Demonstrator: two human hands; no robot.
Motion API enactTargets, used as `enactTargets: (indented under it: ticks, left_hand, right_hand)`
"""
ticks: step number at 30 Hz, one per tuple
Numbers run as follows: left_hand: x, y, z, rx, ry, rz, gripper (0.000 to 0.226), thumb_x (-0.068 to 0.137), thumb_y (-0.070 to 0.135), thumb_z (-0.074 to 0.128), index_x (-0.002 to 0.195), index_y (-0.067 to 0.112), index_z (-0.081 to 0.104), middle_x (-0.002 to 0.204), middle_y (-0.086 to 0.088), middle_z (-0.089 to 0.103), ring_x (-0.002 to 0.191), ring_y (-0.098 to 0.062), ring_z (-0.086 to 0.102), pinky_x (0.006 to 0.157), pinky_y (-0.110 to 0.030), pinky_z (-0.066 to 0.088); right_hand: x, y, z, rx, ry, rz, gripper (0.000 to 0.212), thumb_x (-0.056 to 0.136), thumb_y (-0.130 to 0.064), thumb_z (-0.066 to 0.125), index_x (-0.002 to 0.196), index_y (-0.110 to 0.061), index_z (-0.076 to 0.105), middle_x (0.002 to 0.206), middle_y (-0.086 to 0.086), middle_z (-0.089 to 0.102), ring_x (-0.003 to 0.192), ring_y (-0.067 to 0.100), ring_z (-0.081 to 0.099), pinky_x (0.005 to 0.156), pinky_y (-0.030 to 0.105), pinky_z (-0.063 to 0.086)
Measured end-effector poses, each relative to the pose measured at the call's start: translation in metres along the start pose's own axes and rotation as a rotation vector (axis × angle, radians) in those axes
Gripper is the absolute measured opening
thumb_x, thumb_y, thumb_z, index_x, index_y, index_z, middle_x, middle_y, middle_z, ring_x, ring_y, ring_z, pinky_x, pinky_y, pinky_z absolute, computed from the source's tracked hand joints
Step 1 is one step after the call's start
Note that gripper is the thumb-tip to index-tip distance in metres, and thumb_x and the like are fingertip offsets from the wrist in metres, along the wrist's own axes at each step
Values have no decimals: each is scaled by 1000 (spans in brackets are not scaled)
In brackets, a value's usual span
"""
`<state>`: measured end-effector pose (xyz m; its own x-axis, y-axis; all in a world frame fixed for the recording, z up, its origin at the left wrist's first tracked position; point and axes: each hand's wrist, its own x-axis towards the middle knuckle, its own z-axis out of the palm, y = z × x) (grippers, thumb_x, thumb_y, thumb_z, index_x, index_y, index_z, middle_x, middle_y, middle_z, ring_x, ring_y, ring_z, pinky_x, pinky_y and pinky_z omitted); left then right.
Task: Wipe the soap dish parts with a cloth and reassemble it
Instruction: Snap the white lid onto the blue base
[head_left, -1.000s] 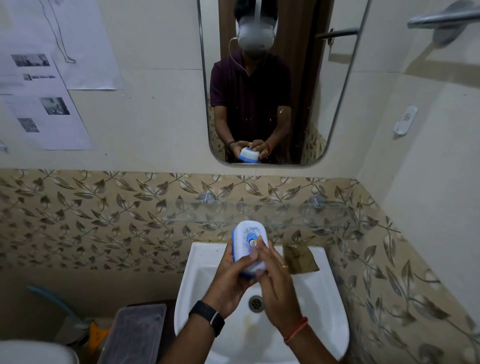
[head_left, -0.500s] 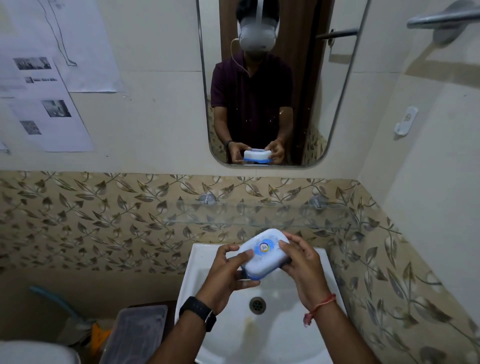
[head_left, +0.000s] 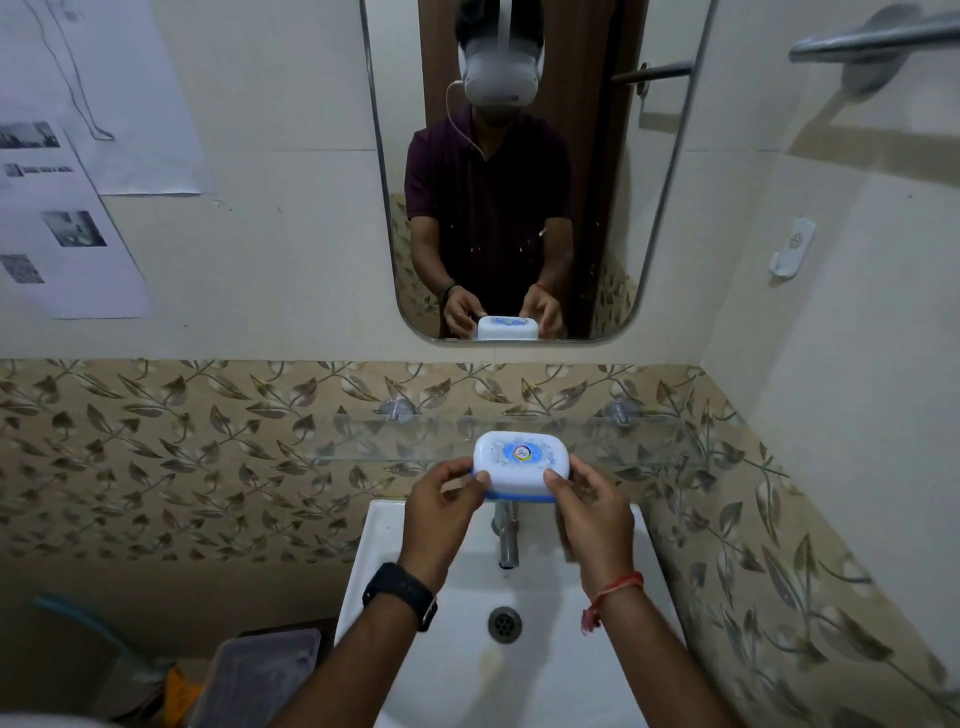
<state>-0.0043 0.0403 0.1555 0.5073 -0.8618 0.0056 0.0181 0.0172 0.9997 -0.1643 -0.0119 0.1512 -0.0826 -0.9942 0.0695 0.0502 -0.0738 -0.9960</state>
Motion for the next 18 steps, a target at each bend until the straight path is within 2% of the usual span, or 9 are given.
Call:
enactTargets:
  ticks: [6,9,13,16,18]
  left_hand:
    - [47,16,11,248,17,104,22,93,18,68,111,11,77,102,-4,79,94,-16,73,86,-36,60]
    - [70,18,14,353,16,145,25,92,17,67,114,11,77,103,-4,79,94,-16,73,85,-32,60]
    - [93,18,22,412,2,168,29,92,8,65,119,8,74,110,-7,78,100,-18,73,94,-37,58]
    - [107,16,27,453,2,181,29,93,7,65,120,7,74,112,-8,78,101,-18,72,94,-36,58]
    - [115,13,29,486,-3,185,28,93,11,65,119,8,74,111,-8,78,100,-17,73,91,-33,58]
  right_hand:
    - [48,-16,20,-158,43,-85,33,84,-13,77,115,-8,68,110,10,75,89,12,71,61,5,53]
    - [67,-16,30,-259,31,-105,39,86,-19,76,121,-8,66,114,9,74,92,12,70,54,-1,47]
    - [88,-10,40,-336,30,-94,39,86,-21,76,122,-9,66,114,9,75,89,9,66,48,-3,42]
    - [101,-2,46,-379,36,-87,38,86,-21,75,121,-9,67,112,7,75,88,9,67,56,0,44]
    - [107,4,49,-396,35,-81,37,86,-23,75,121,-10,68,111,7,76,89,11,69,66,11,51]
